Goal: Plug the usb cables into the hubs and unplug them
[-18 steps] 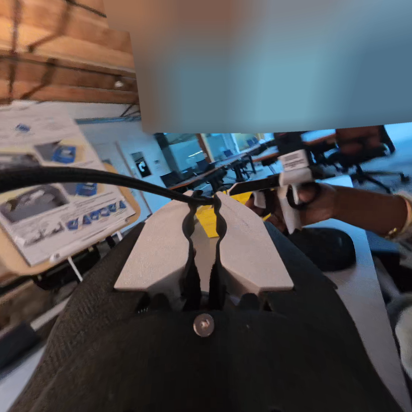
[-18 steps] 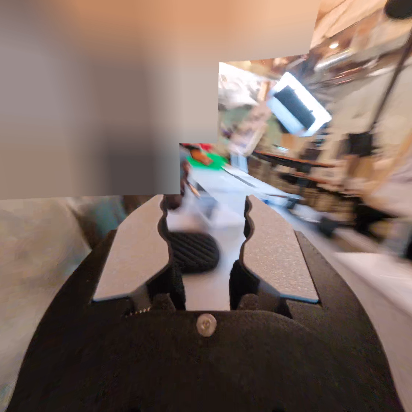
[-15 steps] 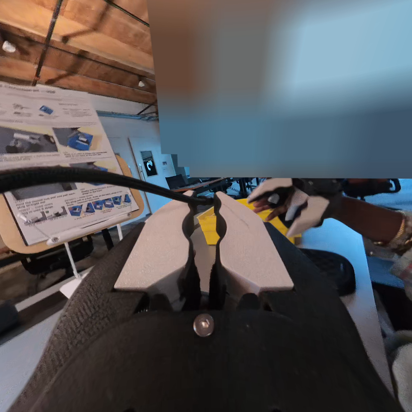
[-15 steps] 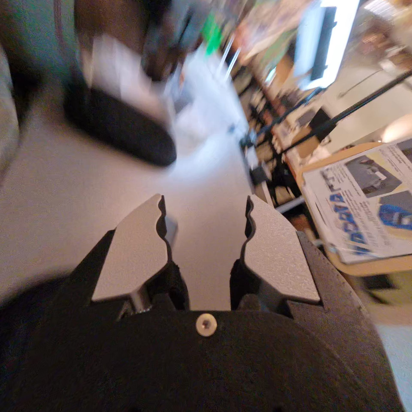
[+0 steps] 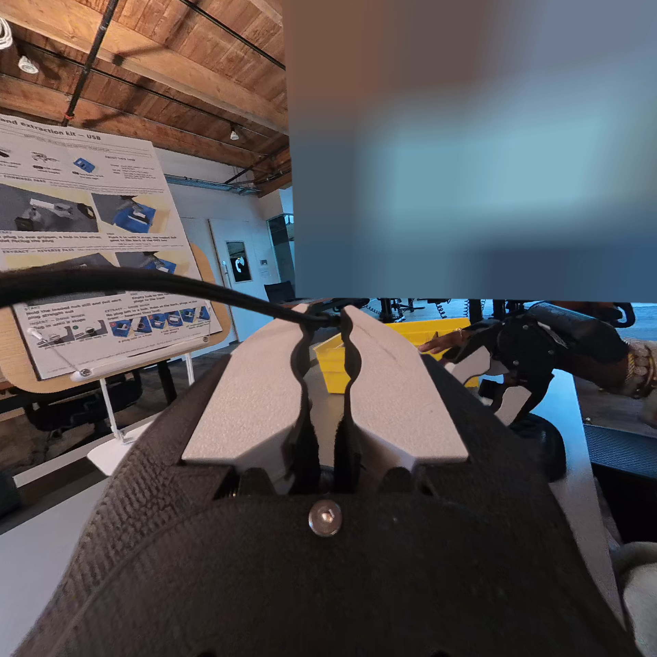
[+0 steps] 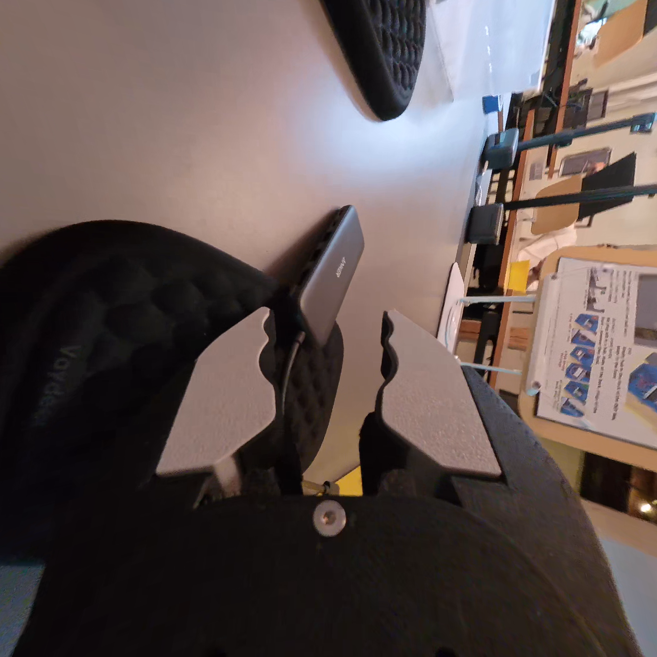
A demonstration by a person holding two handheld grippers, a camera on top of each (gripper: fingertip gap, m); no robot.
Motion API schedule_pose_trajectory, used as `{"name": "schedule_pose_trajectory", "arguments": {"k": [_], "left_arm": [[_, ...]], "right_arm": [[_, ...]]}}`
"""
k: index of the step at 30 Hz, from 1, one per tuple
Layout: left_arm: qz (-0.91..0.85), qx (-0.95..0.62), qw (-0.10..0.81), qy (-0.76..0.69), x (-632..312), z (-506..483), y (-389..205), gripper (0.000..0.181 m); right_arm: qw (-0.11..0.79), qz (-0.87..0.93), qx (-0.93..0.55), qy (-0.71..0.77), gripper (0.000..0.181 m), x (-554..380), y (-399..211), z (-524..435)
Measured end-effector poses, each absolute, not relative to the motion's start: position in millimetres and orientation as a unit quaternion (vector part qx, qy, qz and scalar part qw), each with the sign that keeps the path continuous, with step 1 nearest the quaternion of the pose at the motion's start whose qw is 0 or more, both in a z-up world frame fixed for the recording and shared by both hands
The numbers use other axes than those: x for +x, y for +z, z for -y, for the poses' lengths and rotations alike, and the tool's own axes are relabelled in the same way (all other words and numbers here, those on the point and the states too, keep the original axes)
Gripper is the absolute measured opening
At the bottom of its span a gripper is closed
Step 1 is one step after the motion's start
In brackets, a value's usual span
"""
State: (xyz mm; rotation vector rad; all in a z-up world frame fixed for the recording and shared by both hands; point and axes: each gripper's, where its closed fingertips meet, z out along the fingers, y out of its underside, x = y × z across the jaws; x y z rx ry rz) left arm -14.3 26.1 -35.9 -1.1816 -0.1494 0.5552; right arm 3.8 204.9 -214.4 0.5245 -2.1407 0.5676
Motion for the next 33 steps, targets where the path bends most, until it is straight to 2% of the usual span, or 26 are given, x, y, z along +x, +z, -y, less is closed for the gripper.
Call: {"name": "schedule_pose_trajectory", "arguments": {"k": [4, 8, 11, 12, 13, 15, 19, 21, 27, 33], "left_arm": [[0.074, -0.543, 0.801, 0.241, -14.8, -25.9, -36.4, 0.014], [0.072, -0.550, 0.798, 0.233, -14.4, -32.4, -40.6, 0.014], [0.066, -0.557, 0.795, 0.233, -12.5, -37.6, -42.8, 0.015], [0.064, -0.558, 0.794, 0.231, -12.0, -39.3, -43.8, 0.014], [0.064, -0.560, 0.794, 0.227, -11.8, -41.1, -45.4, 0.014], [0.073, -0.565, 0.792, 0.218, -13.9, -44.3, -49.9, 0.014], [0.090, -0.595, 0.771, 0.209, -18.4, -53.0, -63.2, 0.014], [0.108, -0.608, 0.760, 0.202, -22.1, -58.7, -73.4, 0.014], [0.177, -0.591, 0.775, 0.136, -29.4, -76.7, -92.4, 0.014], [0.211, -0.461, 0.861, -0.041, -20.9, -72.0, -70.9, 0.014]], "right_arm": [[0.448, 0.818, 0.278, 0.230, 0.053, 5.0, -216.3, -200.6], [0.439, 0.822, 0.276, 0.236, 0.045, 1.6, -222.1, -197.9], [0.439, 0.831, 0.250, 0.234, 0.026, -2.3, -228.0, -196.4], [0.454, 0.826, 0.243, 0.229, 0.016, -5.6, -230.6, -194.1], [0.484, 0.814, 0.232, 0.221, 0.014, -11.3, -229.8, -191.2], [0.512, 0.808, 0.194, 0.218, 0.013, -19.4, -225.8, -188.2], [0.428, 0.821, 0.019, 0.378, 0.012, -22.8, -202.1, -182.2], [0.418, 0.805, -0.038, 0.420, 0.012, -25.9, -184.9, -185.9], [0.438, 0.771, -0.089, 0.454, 0.012, -23.5, -151.1, -189.2], [0.513, 0.750, -0.076, 0.411, 0.012, -16.3, -117.5, -187.7]]}}
